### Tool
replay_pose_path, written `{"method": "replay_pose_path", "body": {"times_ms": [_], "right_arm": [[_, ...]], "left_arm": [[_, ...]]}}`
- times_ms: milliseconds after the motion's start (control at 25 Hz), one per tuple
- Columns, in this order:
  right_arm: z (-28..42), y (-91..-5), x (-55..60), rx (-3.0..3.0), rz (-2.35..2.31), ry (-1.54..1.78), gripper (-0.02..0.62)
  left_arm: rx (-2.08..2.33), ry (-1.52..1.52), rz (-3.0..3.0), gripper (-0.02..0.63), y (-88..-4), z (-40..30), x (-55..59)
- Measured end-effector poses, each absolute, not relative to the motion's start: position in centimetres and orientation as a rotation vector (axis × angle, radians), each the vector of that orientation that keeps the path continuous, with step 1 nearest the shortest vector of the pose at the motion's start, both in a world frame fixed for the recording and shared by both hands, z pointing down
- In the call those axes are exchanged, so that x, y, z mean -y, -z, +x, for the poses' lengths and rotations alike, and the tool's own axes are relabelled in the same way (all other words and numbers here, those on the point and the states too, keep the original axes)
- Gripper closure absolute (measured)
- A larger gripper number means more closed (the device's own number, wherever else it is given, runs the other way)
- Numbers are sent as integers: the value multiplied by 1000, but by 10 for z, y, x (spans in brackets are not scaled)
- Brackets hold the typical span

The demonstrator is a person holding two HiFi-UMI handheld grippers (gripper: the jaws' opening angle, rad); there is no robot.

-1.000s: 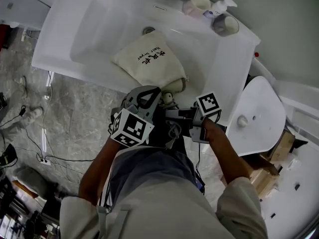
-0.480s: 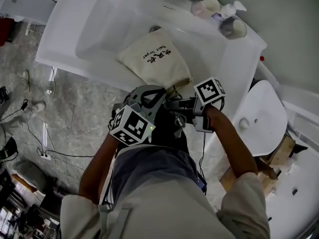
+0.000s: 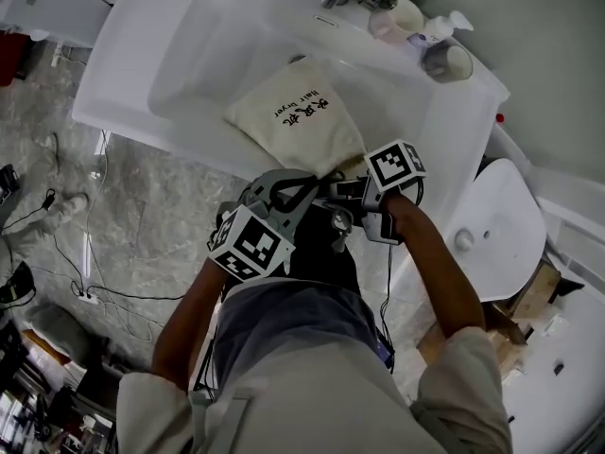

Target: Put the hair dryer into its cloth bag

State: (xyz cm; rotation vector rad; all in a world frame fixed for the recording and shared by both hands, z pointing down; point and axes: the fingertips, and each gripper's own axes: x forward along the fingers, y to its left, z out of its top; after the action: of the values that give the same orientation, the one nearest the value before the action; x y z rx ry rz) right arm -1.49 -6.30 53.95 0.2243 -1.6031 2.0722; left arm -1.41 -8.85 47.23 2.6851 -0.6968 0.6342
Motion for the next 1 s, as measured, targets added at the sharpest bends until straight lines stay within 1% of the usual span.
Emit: {"method": "replay_pose_path", "body": {"times_ms": [520,760,1000], "right_arm": [[-14,-542,103,1651,314,-2200,420],[-21,-539,119,1690,376,-2364,419],[-15,-544,129,1697,502,-2459,419]], "left_arm": [[693,-511,2643,583,-468,-19,96],[717,-380,2585,583,-460,-26,99],[715,-313,2564,583,-453,-28,92]]}}
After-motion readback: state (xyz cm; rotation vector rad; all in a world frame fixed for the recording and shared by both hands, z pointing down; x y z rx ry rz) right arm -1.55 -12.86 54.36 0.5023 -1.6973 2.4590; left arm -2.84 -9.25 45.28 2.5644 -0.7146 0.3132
